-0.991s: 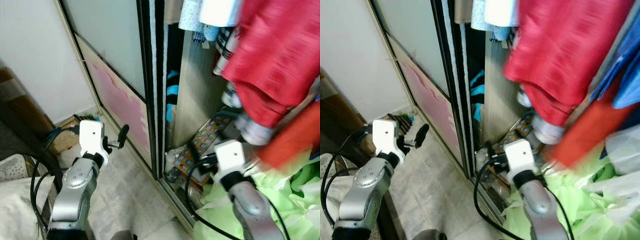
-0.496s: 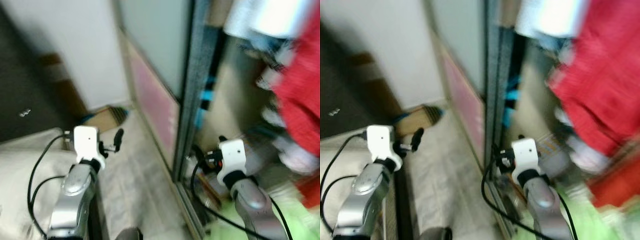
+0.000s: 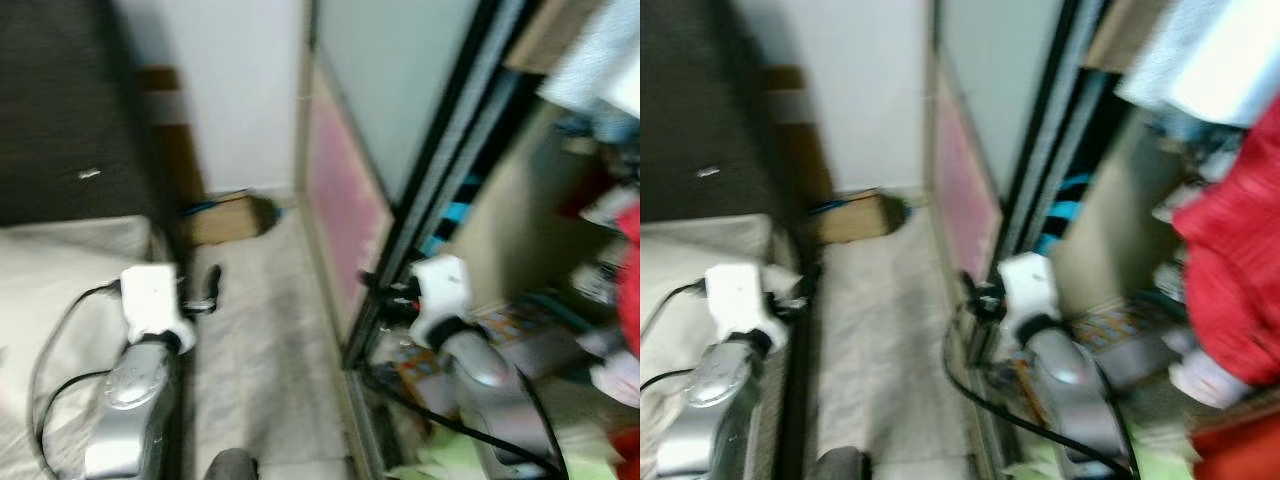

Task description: Clean up the room

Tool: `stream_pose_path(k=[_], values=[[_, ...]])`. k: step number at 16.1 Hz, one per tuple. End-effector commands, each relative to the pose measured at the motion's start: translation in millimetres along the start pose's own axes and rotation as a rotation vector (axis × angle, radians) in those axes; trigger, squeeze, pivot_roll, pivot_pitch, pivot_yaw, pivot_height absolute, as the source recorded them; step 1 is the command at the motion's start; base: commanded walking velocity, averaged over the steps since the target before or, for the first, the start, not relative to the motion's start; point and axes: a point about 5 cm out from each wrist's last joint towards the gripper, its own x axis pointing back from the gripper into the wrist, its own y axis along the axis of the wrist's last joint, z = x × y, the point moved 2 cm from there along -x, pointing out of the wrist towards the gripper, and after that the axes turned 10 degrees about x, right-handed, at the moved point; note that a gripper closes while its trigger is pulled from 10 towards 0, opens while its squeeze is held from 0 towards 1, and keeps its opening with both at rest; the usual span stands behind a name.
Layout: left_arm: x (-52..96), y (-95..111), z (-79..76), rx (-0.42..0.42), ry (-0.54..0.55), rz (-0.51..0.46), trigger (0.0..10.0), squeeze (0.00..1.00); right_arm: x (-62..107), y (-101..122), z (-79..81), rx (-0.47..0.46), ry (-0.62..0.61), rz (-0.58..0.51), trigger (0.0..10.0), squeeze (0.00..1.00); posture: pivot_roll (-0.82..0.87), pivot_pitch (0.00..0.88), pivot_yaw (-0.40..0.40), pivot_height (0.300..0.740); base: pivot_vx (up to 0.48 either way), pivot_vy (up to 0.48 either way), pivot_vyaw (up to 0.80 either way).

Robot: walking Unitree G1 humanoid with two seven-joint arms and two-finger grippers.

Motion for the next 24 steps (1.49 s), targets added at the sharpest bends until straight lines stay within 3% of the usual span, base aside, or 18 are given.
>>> stream_pose_path(k=[1,8,15,24], values=[[-1.3,6.2,-9.5,-0.001,-0.028,-0.031,10.0,0.00,3.6,-8.1,-5.5,0.017,-0.010,0.031,10.0,0.00,0.08,0.000,-0.093,0.740,0.000,0.000,0.00],[-3.4,9.4,-16.3,-0.047,-0.102,-0.015,10.0,0.00,7.2,-10.4,-4.3,0.021,-0.035,0.031,10.0,0.00,0.04,0.000,-0.040,0.740,0.000,0.000,0.80],[-3.4,11.5,-9.0,-0.017,-0.050,-0.018,10.0,0.00,7.4,-13.1,-1.6,0.025,-0.033,0.034,10.0,0.00,0.05,0.000,-0.033,0.740,0.000,0.000,0.80],[-2.5,12.9,-14.1,-0.026,-0.089,-0.048,10.0,0.00,6.4,-12.5,-0.8,0.025,-0.030,0.030,10.0,0.00,0.04,0.000,-0.029,0.740,0.000,0.000,0.80]])
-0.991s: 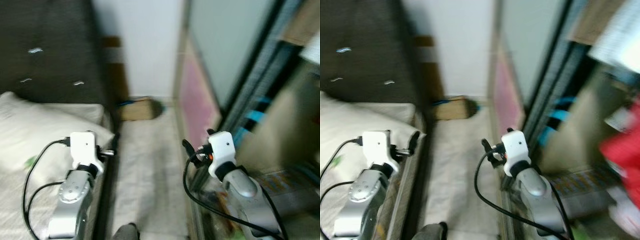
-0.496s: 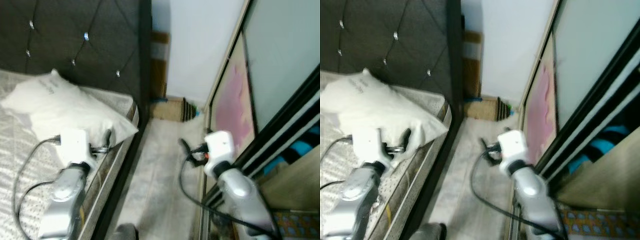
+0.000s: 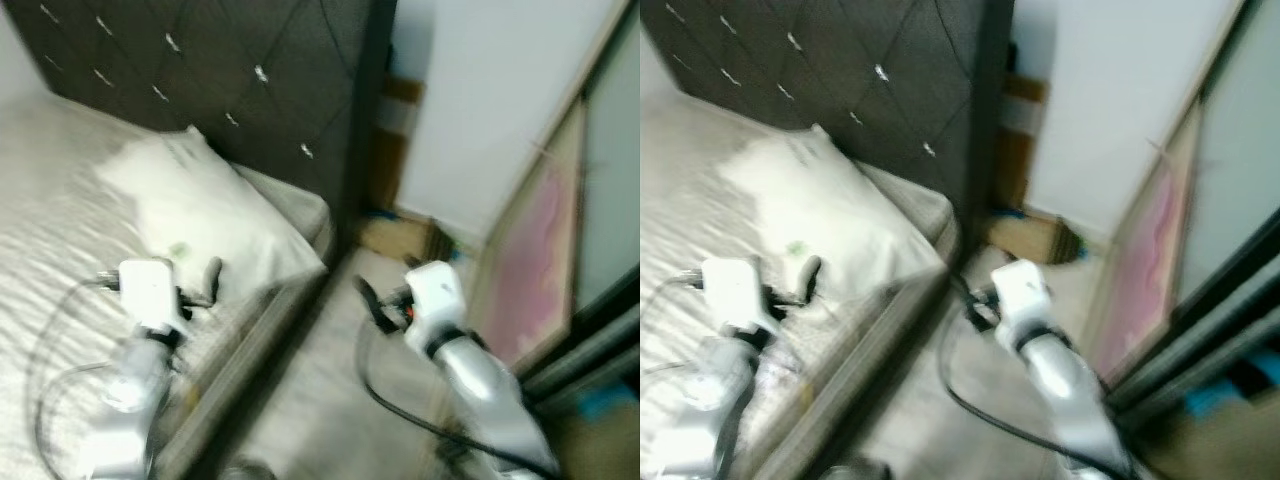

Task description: Clean up the room

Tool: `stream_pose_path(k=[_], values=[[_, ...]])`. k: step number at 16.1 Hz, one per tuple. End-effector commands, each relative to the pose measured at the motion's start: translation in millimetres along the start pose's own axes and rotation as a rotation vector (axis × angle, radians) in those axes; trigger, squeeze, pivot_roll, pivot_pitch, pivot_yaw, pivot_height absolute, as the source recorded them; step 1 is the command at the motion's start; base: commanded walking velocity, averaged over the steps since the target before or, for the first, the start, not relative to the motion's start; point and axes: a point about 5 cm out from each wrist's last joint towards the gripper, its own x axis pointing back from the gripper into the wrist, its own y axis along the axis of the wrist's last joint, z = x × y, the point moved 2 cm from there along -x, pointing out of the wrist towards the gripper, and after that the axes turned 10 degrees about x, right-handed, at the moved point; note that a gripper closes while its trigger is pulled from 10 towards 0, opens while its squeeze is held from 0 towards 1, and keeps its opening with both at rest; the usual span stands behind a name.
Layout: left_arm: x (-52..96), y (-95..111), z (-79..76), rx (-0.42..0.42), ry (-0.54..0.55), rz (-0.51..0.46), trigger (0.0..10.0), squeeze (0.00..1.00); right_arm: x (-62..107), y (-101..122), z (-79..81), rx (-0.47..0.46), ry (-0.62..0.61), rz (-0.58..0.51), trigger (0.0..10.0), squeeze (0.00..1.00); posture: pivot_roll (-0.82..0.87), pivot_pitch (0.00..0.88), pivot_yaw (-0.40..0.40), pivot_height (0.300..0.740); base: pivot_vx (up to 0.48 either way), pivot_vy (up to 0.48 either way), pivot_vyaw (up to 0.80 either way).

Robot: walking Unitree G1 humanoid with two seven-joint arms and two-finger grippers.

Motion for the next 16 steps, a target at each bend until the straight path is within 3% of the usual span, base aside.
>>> stream_pose_path(k=[1,9,11,16], values=[[-0.9,4.7,2.1,-0.020,-0.005,-0.016,10.0,0.00,-2.3,3.4,1.2,-0.009,0.003,-0.012,10.0,0.00,0.04,0.000,-0.028,0.740,0.000,0.000,0.80],[-2.4,6.8,0.5,-0.021,-0.017,-0.029,10.0,0.00,-2.4,4.8,1.2,-0.027,0.009,-0.026,10.0,0.00,0.04,0.000,-0.029,0.740,0.000,0.000,0.69],[-3.0,7.2,0.0,-0.025,-0.022,-0.032,10.0,0.00,-1.7,7.6,4.5,0.020,0.033,-0.044,10.0,0.00,0.04,0.000,-0.029,0.740,0.000,0.000,0.80],[-2.3,8.6,-2.0,-0.016,-0.046,-0.047,10.0,0.00,-1.3,6.6,1.9,-0.017,0.017,-0.047,10.0,0.00,0.04,0.000,-0.032,0.740,0.000,0.000,0.72]])
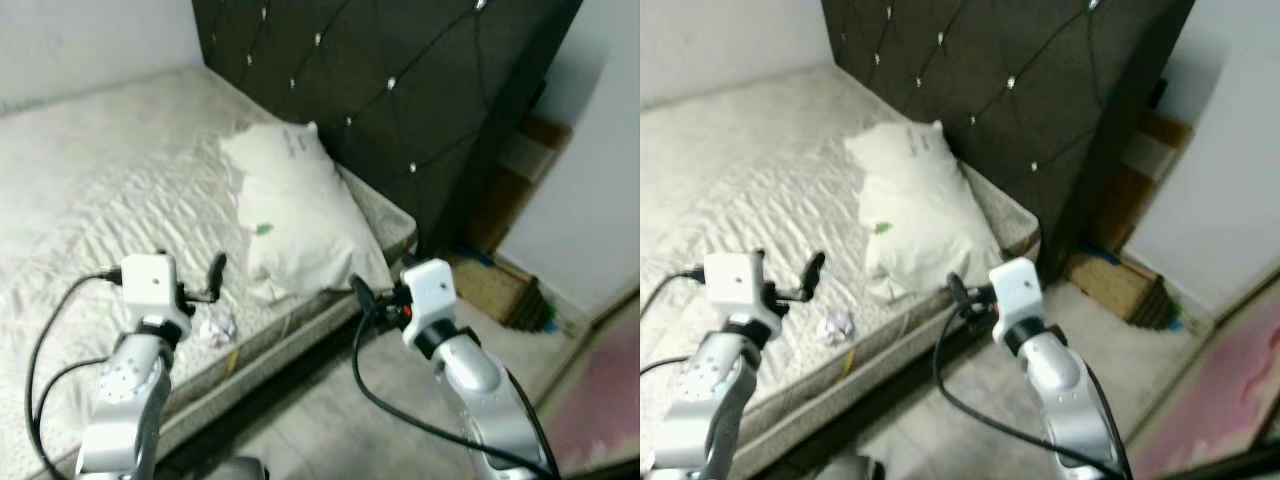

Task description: Clean up the room

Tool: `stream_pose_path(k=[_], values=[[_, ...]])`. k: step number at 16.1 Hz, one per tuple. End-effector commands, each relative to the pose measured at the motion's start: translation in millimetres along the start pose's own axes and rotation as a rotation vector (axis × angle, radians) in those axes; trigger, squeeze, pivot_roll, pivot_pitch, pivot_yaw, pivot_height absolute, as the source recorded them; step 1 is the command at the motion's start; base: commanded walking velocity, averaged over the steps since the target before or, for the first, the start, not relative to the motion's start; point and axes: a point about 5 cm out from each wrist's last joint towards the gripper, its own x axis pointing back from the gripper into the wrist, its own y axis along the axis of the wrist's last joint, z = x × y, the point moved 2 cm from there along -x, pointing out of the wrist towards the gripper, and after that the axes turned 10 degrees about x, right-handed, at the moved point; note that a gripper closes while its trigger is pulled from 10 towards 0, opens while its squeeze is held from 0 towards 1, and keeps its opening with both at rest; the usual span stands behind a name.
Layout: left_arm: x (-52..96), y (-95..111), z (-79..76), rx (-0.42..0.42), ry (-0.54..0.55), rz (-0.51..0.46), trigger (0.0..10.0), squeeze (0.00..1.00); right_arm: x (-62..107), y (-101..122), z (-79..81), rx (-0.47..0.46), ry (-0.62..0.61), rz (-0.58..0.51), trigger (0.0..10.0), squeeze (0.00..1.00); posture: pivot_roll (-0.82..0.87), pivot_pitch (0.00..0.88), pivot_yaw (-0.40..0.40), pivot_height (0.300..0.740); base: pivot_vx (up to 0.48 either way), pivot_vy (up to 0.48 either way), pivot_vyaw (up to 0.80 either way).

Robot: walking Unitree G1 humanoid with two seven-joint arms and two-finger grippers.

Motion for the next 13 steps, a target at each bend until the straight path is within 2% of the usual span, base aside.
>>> stream_pose_path(k=[1,6,9,12,13], values=[[-1.7,2.4,-8.4,0.001,-0.039,-0.014,10.0,0.00,3.8,-5.2,-5.7,-0.006,-0.018,0.019,10.0,0.00,0.04,0.000,-0.032,0.740,0.000,0.000,0.41],[-0.8,3.1,-10.2,0.006,-0.062,-0.022,10.0,0.00,4.0,-4.6,-6.0,-0.001,-0.012,0.015,10.0,0.00,0.04,0.000,-0.033,0.740,0.322,0.000,0.00],[-0.9,3.0,-12.0,0.007,-0.078,-0.025,10.0,0.00,4.1,-5.4,-7.2,-0.008,-0.015,0.018,10.0,0.00,0.04,0.000,-0.035,0.740,0.460,0.000,0.00],[-1.9,2.2,-10.9,0.005,-0.064,-0.022,10.0,0.00,3.4,-4.9,-6.9,0.011,-0.006,0.014,10.0,0.00,0.04,0.000,-0.040,0.740,0.424,0.000,0.00],[-2.1,2.8,-9.5,0.012,-0.039,-0.036,10.0,0.00,3.0,-4.6,-5.6,0.017,0.001,0.011,10.0,0.00,0.04,0.000,-0.041,0.740,0.000,0.000,0.80]])
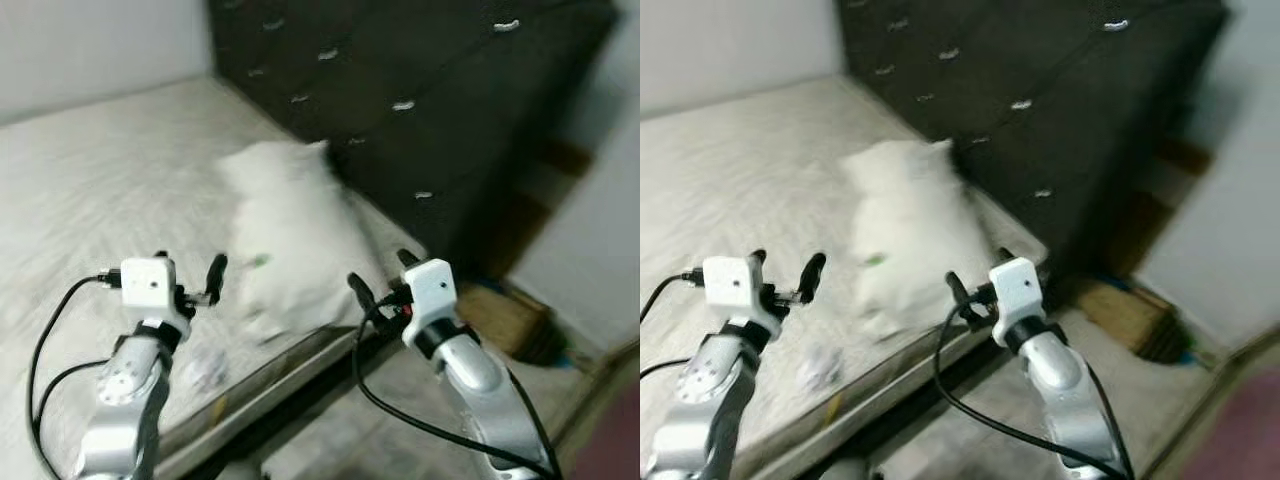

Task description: Clean up the room

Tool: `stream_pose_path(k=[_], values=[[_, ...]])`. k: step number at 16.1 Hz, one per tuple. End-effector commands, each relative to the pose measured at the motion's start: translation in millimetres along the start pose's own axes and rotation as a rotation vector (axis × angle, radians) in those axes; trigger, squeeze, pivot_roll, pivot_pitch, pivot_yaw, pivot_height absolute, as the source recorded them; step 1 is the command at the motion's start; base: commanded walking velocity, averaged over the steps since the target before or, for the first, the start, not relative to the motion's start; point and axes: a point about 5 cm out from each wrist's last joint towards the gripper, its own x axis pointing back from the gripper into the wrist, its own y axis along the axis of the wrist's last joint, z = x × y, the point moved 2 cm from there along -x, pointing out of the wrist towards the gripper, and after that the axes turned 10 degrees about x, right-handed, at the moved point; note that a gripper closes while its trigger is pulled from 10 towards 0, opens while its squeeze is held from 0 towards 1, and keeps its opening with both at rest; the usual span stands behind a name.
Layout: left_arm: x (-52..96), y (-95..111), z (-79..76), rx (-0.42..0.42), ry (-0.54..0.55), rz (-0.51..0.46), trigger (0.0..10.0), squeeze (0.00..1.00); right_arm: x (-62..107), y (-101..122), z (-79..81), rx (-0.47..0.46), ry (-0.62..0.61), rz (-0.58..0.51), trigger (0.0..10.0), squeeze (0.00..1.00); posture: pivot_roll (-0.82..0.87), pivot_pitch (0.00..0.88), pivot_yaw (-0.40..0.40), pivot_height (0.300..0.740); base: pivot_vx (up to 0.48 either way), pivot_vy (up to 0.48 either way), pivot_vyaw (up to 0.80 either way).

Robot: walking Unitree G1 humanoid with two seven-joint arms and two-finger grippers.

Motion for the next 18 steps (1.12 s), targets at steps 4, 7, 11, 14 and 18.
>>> stream_pose_path(k=[4,7,11,14,18], values=[[-1.0,-1.5,-4.2,0.012,0.015,0.014,10.0,0.00,1.0,-3.0,-6.0,0.016,-0.016,0.013,10.0,0.00,0.04,0.000,-0.040,0.740,0.000,0.000,0.80],[-1.7,-2.6,-3.7,-0.010,0.021,0.016,10.0,0.00,0.9,-3.2,-5.9,0.015,-0.019,0.013,10.0,0.00,0.04,0.000,-0.035,0.740,0.000,0.000,0.80],[-2.8,-2.9,-6.0,0.002,0.004,0.017,10.0,0.00,0.8,-4.0,-6.9,0.011,-0.028,0.013,10.0,0.00,0.03,0.000,-0.031,0.740,0.000,0.000,0.80],[-4.1,-2.2,-5.5,0.001,0.009,0.013,10.0,0.00,0.0,-3.7,-7.4,0.010,-0.030,0.012,10.0,0.00,0.03,0.000,-0.032,0.740,0.000,0.000,0.80],[-3.4,-3.3,-6.4,-0.002,0.010,0.017,10.0,0.00,-0.1,-3.5,-8.3,0.011,-0.032,0.011,10.0,0.00,0.03,0.000,-0.032,0.740,0.000,0.000,0.62]])
